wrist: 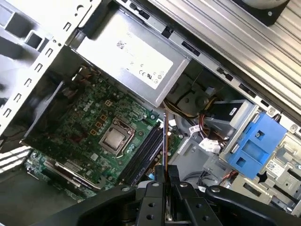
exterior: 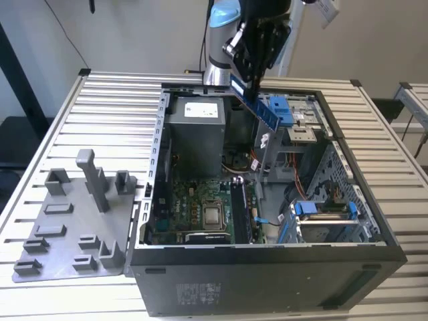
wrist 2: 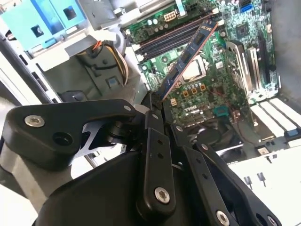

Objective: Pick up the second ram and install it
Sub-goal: 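Insert the second ram into the second slot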

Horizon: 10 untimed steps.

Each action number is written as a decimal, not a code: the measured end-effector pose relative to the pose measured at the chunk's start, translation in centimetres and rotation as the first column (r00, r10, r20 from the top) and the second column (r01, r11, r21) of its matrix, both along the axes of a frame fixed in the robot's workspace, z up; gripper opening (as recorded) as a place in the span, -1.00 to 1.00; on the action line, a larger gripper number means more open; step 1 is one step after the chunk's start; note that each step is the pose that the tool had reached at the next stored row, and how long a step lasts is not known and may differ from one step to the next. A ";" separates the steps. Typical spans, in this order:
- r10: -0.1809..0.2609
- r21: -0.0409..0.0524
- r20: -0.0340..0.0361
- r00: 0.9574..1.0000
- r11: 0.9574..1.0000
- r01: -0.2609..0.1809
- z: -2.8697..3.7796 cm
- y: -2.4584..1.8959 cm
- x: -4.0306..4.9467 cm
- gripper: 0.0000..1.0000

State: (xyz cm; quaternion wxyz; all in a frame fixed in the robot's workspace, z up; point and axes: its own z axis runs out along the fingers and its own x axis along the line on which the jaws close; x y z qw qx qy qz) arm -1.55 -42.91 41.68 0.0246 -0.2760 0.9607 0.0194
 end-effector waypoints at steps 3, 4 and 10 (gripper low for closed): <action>-0.054 0.000 0.000 0.999 0.999 0.054 -0.05 0.00 0.00 -0.72; -0.072 0.000 0.000 0.997 0.997 0.072 -0.06 0.00 0.00 -0.72; -0.177 0.000 0.000 0.984 0.984 0.177 -0.12 0.00 0.00 -0.72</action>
